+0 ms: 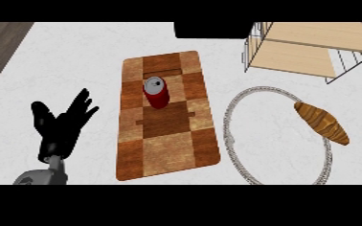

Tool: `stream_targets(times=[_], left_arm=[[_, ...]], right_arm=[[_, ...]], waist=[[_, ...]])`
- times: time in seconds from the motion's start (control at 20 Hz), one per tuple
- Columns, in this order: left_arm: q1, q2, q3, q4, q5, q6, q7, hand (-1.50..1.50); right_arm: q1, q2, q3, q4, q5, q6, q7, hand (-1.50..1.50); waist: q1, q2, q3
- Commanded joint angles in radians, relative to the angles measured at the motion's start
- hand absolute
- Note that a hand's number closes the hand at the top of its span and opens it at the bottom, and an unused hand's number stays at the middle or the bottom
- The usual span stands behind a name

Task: Pick the sweet potato from the placemat and place it in the tiered shelf

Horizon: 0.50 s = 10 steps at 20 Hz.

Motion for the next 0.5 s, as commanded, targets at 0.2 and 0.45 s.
stream_targets(times=[0.2, 0.45], left_arm=[[0.038, 0.006, 0.006, 0.012, 0.019, -0.029, 0.042, 0.00], [0.053, 0.010, 0.001, 0.017, 0.004, -0.037, 0.024, 0.00]], right_arm=[[0.121, -0.192, -0.119, 0.043, -0.115, 0.153, -0.038, -1.50], [0.188, -0.278, -0.174, 0.114, -0.166, 0.252, -0.122, -1.50]], waist=[[-0.009, 0.003, -0.005], [0.002, 0.007, -0.004]])
